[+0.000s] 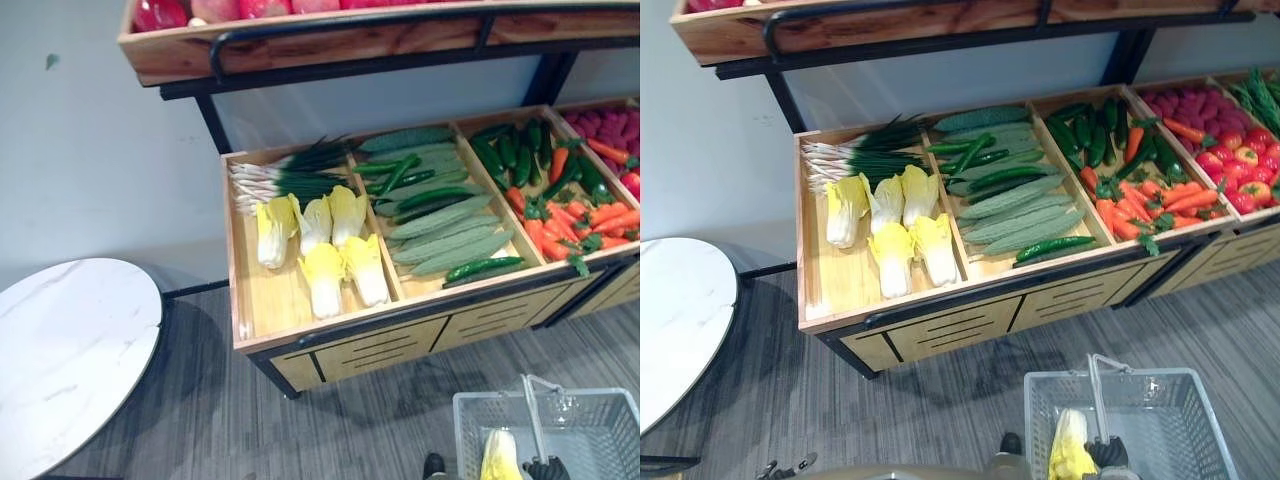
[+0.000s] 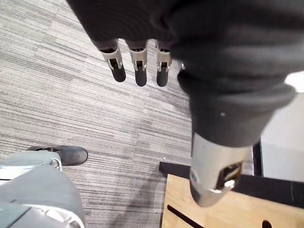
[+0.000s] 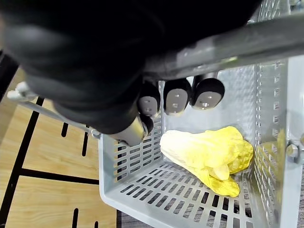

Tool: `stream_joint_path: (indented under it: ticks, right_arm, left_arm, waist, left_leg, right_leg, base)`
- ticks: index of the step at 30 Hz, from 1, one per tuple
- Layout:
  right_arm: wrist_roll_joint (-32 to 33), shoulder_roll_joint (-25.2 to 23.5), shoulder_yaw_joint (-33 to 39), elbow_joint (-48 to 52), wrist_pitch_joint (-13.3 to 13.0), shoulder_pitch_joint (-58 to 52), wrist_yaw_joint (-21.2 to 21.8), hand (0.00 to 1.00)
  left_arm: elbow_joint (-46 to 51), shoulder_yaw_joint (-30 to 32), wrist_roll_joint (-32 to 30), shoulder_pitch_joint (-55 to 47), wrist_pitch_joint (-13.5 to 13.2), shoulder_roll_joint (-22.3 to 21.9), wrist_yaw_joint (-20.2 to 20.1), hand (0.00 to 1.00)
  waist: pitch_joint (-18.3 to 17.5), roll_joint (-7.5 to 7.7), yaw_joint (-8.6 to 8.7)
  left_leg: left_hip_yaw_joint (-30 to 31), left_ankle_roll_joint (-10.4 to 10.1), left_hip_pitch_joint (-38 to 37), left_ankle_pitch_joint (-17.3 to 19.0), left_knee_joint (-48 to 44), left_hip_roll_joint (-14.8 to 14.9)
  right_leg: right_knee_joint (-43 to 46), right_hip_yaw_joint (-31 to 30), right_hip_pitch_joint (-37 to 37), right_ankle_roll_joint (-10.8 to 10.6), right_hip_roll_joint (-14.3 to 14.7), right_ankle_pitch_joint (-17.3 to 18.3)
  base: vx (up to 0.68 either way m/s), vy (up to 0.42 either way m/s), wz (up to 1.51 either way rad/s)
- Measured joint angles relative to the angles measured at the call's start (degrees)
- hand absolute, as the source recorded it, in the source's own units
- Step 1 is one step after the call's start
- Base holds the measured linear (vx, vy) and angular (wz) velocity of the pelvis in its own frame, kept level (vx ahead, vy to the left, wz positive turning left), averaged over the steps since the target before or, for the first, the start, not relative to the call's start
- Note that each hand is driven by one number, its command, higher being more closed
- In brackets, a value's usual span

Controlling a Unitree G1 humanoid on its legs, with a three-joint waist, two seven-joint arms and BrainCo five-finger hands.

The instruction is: Pick vegetable in the basket

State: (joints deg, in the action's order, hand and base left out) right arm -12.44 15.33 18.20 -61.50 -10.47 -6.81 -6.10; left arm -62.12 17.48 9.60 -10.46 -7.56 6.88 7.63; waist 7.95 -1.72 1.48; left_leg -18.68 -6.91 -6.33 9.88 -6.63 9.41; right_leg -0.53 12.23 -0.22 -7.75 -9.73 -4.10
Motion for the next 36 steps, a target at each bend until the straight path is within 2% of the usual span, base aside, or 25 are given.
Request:
stream_joint_path:
  ticks: [3,6,7,8,9,10,11,12,13,14,15,16,17,18,19,20,21,22,23,24,25,28,31,34,36]
  right_arm:
    - [0.0,-0.6,1.2,0.3,0.0,0.2,-1.0,1.00]
    - [0.0,-1.6,1.3,0.7,-1.0,0.4,-1.1,1.00]
    - [0.0,-2.6,1.0,2.0,-1.2,-0.1,-1.1,1.00]
    - [0.0,-3.1,-0.3,3.5,-1.6,-0.2,-1.0,1.00]
    - [-0.1,-3.2,-1.3,4.5,-1.8,0.1,-0.9,1.00]
    - [-1.1,-3.4,-2.6,5.1,-2.0,1.8,-0.9,1.00]
    - [-2.6,-3.3,-3.0,5.6,-2.2,2.7,-0.8,1.00]
    - [-2.7,-3.3,-3.0,5.5,-2.2,2.7,-0.8,1.00]
    - [-2.8,-3.4,-3.0,5.1,-2.2,2.6,-0.9,1.00]
    - [-2.9,-3.4,-3.1,4.7,-2.2,2.5,-0.8,1.00]
    - [-2.9,-3.6,-3.2,4.6,-2.3,2.7,-0.8,1.00]
    - [-2.9,-3.7,-3.6,4.6,-2.7,3.4,-0.8,1.00]
    - [-2.9,-3.6,-3.8,4.1,-2.9,4.3,-0.6,1.00]
    - [-2.9,-3.6,-3.5,4.3,-2.9,4.8,-0.4,1.00]
    - [-3.5,-3.2,-3.3,4.1,-2.7,5.1,-0.2,1.00]
    - [-3.8,-2.8,-3.8,3.9,-2.9,4.8,0.3,1.00]
    - [-4.0,-2.8,-5.3,3.9,-3.0,4.7,0.7,1.00]
    - [-4.0,-2.8,-5.9,4.4,-3.3,5.1,1.1,1.00]
    - [-4.0,-2.8,-6.4,4.4,-3.4,6.0,1.4,1.00]
    - [-4.0,-2.8,-7.3,4.3,-3.7,5.5,1.6,1.00]
    - [-3.8,-2.8,-7.6,4.3,-3.9,5.1,1.7,1.00]
    - [-3.2,-2.9,-8.0,4.5,-4.0,4.9,1.6,1.00]
    - [-2.7,-3.3,-7.9,4.8,-4.0,4.2,1.5,1.00]
    - [-2.2,-4.8,-7.5,5.3,-3.8,2.9,0.8,1.00]
    - [-2.1,-5.2,-7.5,5.5,-3.3,2.9,0.2,1.00]
  left_arm:
    - [0.6,-1.4,-2.0,1.0,0.1,0.3,-0.3,0.00]
    - [0.7,-1.7,-3.8,2.2,0.9,1.2,-0.6,0.00]
    - [0.7,-1.9,-4.5,2.4,1.4,2.1,-1.0,0.00]
    - [0.7,-1.7,-5.7,3.0,1.9,2.6,-1.1,0.00]
    - [0.7,-1.3,-5.9,2.9,2.1,2.6,-1.1,0.00]
    - [1.1,-0.5,-5.9,2.2,2.6,2.6,-0.8,0.00]
    - [2.7,-0.2,-5.6,2.0,3.1,2.7,0.0,0.00]
    - [3.0,-0.2,-5.6,1.9,3.2,2.7,0.1,0.00]
    - [3.3,0.0,-5.5,1.5,3.3,2.7,0.6,0.00]
    - [3.3,0.6,-5.3,0.9,3.5,2.6,0.8,0.00]
    - [3.3,1.2,-5.4,0.8,3.8,2.5,0.8,0.00]
    - [2.5,1.6,-5.5,1.3,4.4,2.3,0.7,0.00]
    - [2.1,1.7,-5.6,1.2,4.5,2.1,0.7,0.00]
    - [1.8,2.4,-5.7,1.2,4.2,1.5,0.7,0.00]
    - [1.7,2.8,-5.6,2.3,4.1,1.6,0.9,0.00]
    - [1.8,2.5,-5.4,2.4,4.0,1.8,0.9,0.00]
    - [2.1,2.7,-5.3,2.3,4.0,1.9,0.9,0.00]
    - [1.7,2.7,-5.3,2.3,4.0,1.4,1.0,0.00]
    - [1.6,2.6,-5.3,2.3,4.2,0.7,1.0,0.00]
    - [1.8,2.6,-5.2,2.3,4.1,0.2,1.0,0.00]
    - [1.8,2.4,-5.2,2.4,4.1,0.1,1.0,0.00]
    - [1.9,1.4,-5.2,3.0,4.0,0.2,1.0,0.00]
    - [1.9,0.3,-5.3,4.1,4.0,0.2,1.0,0.00]
    - [1.9,0.3,-5.9,4.2,4.3,0.3,1.0,0.00]
    - [1.8,0.4,-6.0,3.9,4.4,0.0,1.0,0.00]
  waist:
    - [0.2,0.15,-0.05]
    - [0.7,1.24,0.03]
    - [1.0,2.26,0.16]
    - [1.1,2.68,0.14]
    - [1.0,2.38,-0.06]
    - [1.4,0.59,-0.84]
    - [2.4,1.25,-0.27]
    - [2.5,1.31,-0.21]
    - [2.3,1.86,-0.18]
    - [1.8,2.94,-0.28]
    - [1.9,3.97,-0.35]
    - [2.1,4.11,-0.50]
    - [1.7,2.12,-1.59]
    - [1.9,2.04,-1.86]
    - [1.9,3.37,-1.04]
    - [2.1,3.39,-0.94]
    - [2.0,4.75,-1.62]
    - [1.8,4.34,-1.97]
    - [2.2,3.25,-1.68]
    - [2.1,3.05,-1.25]
    - [1.9,2.53,-1.04]
    - [2.0,2.82,-0.05]
    - [2.0,2.94,-0.02]
    - [2.0,3.04,0.12]
    - [2.2,3.04,0.01]
  left_leg:
    - [-0.5,0.7,-0.1,0.4,-0.5,-0.9]
    - [-3.4,1.1,-0.8,1.0,-0.6,-1.3]
    - [-5.0,1.3,-0.8,1.6,-1.6,-1.4]
    - [-7.8,2.0,-0.5,2.0,-2.3,-1.2]
    - [-9.5,2.5,-0.1,1.8,-2.1,-0.6]
    - [-14.4,3.0,0.3,1.3,-1.6,1.9]
    - [-17.5,3.1,0.3,0.6,-1.5,2.6]
    - [-18.0,3.1,0.2,0.5,-1.6,2.7]
    - [-20.2,3.0,0.0,0.3,-2.3,3.6]
    - [-23.0,3.0,-0.1,0.3,-4.0,3.9]
    - [-24.3,3.0,-0.1,0.2,-4.8,3.7]
    - [-25.1,4.0,0.4,0.7,-4.5,3.7]
    - [-23.4,4.7,0.2,-0.1,-0.2,3.8]
    - [-25.6,3.3,-0.1,-1.5,0.6,3.9]
    - [-28.1,3.1,-0.3,-2.2,0.4,2.8]
    - [-29.3,3.0,-0.8,-2.3,0.2,2.4]
    - [-32.5,2.9,-1.4,-2.3,-0.6,2.2]
    - [-34.6,2.6,-1.7,-2.6,-0.6,2.4]
    - [-36.0,2.3,-2.1,-3.1,-0.6,3.5]
    - [-37.6,2.3,-2.3,-3.8,-0.6,4.3]
    - [-38.7,1.8,-2.5,-4.2,-0.6,4.9]
    - [-39.1,1.4,-2.7,-4.9,-0.6,5.5]
    - [-39.1,1.4,-1.9,-5.2,-1.7,6.1]
    - [-38.4,1.4,-1.8,-5.2,-6.8,8.4]
    - [-32.2,1.6,-0.6,-5.3,-13.6,10.3]
  right_leg:
    - [4.4,-3.2,-3.2,-0.2,-0.8,0.6]
    - [7.7,-6.0,-6.1,-0.1,-1.1,0.5]
    - [8.5,-6.1,-7.1,0.3,-1.1,-0.3]
    - [8.2,-5.8,-9.1,1.5,-0.3,-3.7]
    - [5.5,-5.8,-9.6,2.2,0.8,-7.3]
    - [3.7,-1.9,-9.7,4.6,1.9,-10.1]
    - [21.4,7.3,-12.3,9.3,-0.6,3.5]
    - [24.0,8.6,-12.3,9.3,-1.2,4.9]
    - [31.0,13.4,-11.1,9.9,-3.3,8.3]
    - [31.3,16.3,-10.0,9.5,-4.7,8.6]
    - [30.1,17.1,-10.4,9.7,-4.1,8.4]
    - [24.5,17.6,-9.1,10.5,-1.3,7.1]
    - [12.8,14.5,-5.9,9.1,3.3,4.8]
    - [15.4,16.0,-6.2,10.1,2.8,7.5]
    - [25.7,20.2,-6.3,10.0,-2.3,13.8]
    - [26.3,21.8,-5.1,9.1,-3.9,14.8]
    - [22.0,22.8,-4.3,7.1,-3.3,15.5]
    - [16.8,22.9,-3.0,7.0,-1.0,15.1]
    - [12.9,21.7,-2.1,7.4,1.6,12.4]
    - [8.8,20.2,-1.3,8.0,3.8,10.1]
    - [6.2,18.9,-0.7,8.3,5.3,8.8]
    - [0.2,17.6,0.5,8.3,7.7,6.4]
    - [-2.3,17.3,0.8,8.2,8.5,5.3]
    - [-3.1,16.7,2.0,8.1,8.6,5.3]
    - [-2.4,14.3,2.5,8.3,8.5,5.4]
  base:
    - [-0.01,0.055,-0.34]
    - [-0.05,0.049,-0.50]
    - [-0.14,0.035,-0.82]
    - [-0.18,0.042,-1.00]
    - [-0.23,0.022,-1.44]
    - [-0.29,0.002,-1.53]
    - [-0.24,-0.012,-1.30]
    - [-0.17,-0.010,-0.94]
    - [-0.06,-0.017,-0.86]
    - [-0.06,-0.021,-1.13]
    - [-0.13,-0.060,-1.34]
    - [-0.24,-0.081,-1.45]
    - [-0.26,-0.125,-1.52]
    - [-0.20,-0.117,-1.25]
    - [-0.09,-0.112,-0.84]
    - [-0.08,-0.130,-1.07]
    - [-0.06,-0.135,-1.25]
    - [-0.09,-0.169,-1.41]
    - [-0.11,-0.158,-1.09]
    - [-0.13,-0.159,-0.91]
    - [-0.12,-0.126,-0.69]
    - [-0.16,-0.121,-0.31]
    - [-0.13,-0.031,-0.08]
    - [-0.08,0.034,-0.10]
    - [-0.03,0.049,-0.51]
